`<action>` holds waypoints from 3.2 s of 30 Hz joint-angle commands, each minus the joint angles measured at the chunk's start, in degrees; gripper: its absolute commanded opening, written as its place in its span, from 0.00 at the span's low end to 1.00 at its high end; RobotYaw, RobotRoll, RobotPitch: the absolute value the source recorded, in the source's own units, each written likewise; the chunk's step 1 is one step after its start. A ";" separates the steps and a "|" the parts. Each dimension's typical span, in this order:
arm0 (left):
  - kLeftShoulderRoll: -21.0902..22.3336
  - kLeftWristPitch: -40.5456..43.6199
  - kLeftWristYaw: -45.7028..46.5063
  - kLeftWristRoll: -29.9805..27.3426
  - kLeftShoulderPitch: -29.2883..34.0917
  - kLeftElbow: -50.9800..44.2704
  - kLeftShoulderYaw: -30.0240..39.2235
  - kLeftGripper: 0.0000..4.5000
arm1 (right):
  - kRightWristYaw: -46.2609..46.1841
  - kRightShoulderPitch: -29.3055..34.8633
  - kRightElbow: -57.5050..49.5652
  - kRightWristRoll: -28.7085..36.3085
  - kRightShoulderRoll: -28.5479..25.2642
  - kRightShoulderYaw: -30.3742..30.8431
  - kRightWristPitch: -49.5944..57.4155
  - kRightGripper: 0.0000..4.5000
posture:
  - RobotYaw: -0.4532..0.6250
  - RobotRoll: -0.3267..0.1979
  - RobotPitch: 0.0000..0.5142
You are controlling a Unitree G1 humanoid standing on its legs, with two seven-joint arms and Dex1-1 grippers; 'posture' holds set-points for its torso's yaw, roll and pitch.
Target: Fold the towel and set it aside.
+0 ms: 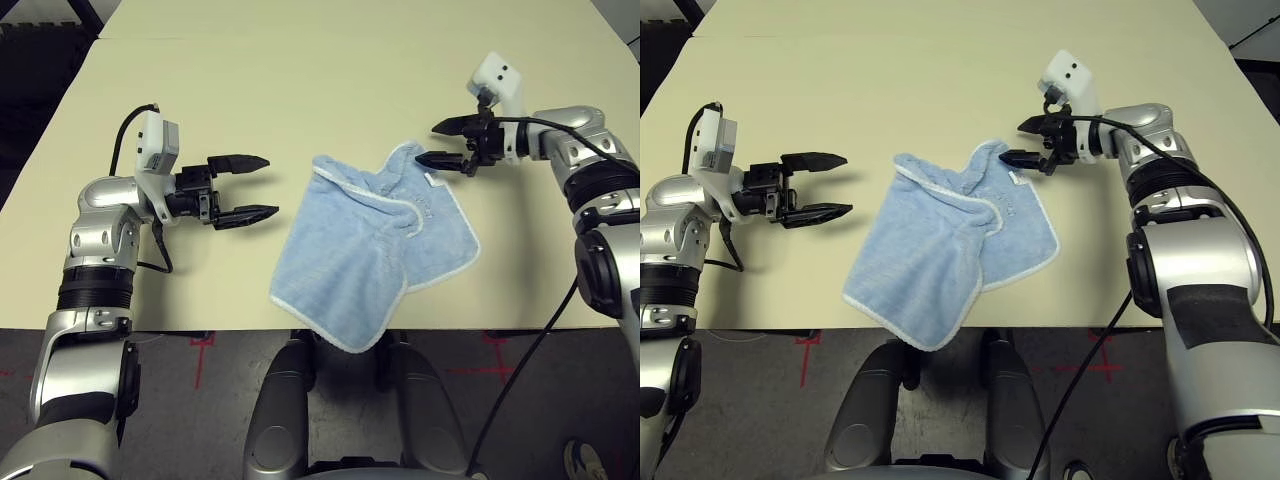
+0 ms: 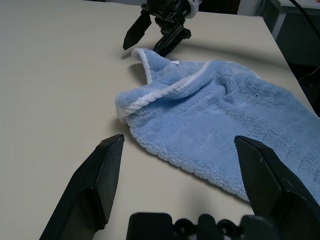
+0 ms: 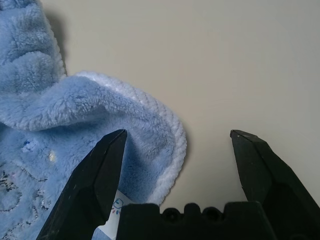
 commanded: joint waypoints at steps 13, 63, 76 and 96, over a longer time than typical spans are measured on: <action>0.33 1.69 3.13 -1.41 0.02 -2.50 0.94 0.99 | -1.12 -0.48 1.38 0.33 0.43 -4.08 -2.73 1.00 | 0.55 0.62 0.73; 1.02 -3.43 8.66 -0.44 6.40 -7.93 0.83 0.99 | -1.89 -4.39 3.71 -4.55 -1.72 -5.94 -0.92 1.00 | 0.64 0.62 0.76; 1.82 -2.71 8.24 -0.78 6.58 -8.65 1.09 0.99 | -6.86 -2.62 4.11 -8.81 1.27 -2.09 -3.07 1.00 | 0.65 0.62 0.76; 1.54 -2.96 7.99 -0.23 5.35 -7.11 0.49 1.00 | 6.21 -3.55 3.36 -4.48 -1.75 -4.66 4.84 0.01 | 0.63 0.62 0.71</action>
